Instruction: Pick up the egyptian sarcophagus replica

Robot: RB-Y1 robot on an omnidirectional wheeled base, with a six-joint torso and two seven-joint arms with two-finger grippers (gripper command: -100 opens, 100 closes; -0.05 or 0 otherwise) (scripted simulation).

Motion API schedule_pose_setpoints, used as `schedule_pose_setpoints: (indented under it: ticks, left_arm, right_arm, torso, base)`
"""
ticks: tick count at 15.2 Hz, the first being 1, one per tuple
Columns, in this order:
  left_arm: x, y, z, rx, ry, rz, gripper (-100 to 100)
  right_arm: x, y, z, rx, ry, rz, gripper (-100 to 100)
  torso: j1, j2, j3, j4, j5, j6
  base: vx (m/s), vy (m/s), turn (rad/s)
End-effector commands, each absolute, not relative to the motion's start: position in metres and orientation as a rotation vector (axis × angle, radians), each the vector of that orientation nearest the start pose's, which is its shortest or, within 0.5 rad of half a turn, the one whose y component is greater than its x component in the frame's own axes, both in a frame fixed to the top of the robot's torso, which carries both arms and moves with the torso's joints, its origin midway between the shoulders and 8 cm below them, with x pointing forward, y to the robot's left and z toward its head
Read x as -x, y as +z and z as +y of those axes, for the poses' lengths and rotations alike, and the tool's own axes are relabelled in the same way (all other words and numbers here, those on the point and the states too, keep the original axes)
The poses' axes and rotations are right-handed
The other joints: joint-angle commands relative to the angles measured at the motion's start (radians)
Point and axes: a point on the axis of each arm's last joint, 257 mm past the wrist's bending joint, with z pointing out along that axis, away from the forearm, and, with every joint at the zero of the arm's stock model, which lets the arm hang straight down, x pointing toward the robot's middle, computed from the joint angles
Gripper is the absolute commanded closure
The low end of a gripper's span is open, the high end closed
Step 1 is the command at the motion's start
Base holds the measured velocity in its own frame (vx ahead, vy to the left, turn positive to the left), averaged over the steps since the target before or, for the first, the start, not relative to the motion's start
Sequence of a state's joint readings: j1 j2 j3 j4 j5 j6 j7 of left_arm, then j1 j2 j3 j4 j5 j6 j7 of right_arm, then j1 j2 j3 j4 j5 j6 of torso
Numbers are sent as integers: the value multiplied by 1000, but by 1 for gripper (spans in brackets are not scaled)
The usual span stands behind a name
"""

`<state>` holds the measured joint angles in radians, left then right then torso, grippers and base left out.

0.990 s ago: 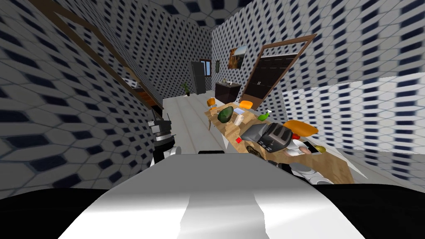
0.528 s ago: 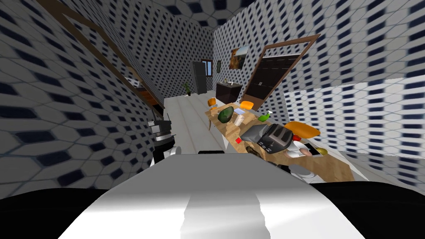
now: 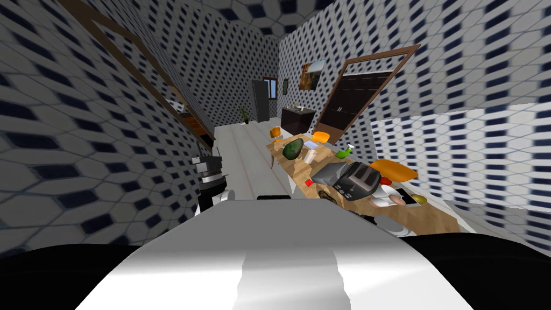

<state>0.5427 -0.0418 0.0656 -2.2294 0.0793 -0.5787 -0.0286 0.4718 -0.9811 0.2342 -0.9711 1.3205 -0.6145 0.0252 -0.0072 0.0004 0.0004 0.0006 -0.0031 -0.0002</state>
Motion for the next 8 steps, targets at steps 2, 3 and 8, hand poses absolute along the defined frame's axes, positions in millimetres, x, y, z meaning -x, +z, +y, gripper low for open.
schedule_pose_setpoints:
  ticks: [2, 3, 8]
  left_arm:
    - [-328, 4, 320, 724, -1233, 535, 0]
    - [-328, 4, 320, 724, -1233, 535, 0]
    - [-328, 4, 320, 724, -1233, 535, 0]
  right_arm:
    - [-74, -515, -569, 770, -22, 2812, 100]
    - [-74, -515, -570, 769, -22, 2812, 100]
    - [-75, -516, -569, 788, -5, 2810, 100]
  torso:
    - [1, 0, 0, 0, 0, 0]
    - [1, 0, 0, 0, 0, 0]
    - [2, -1, -1, 0, 0, 0]
  base:
    - [-3, -9, 2]
    - [0, 0, 0]
    - [3, 10, -26]
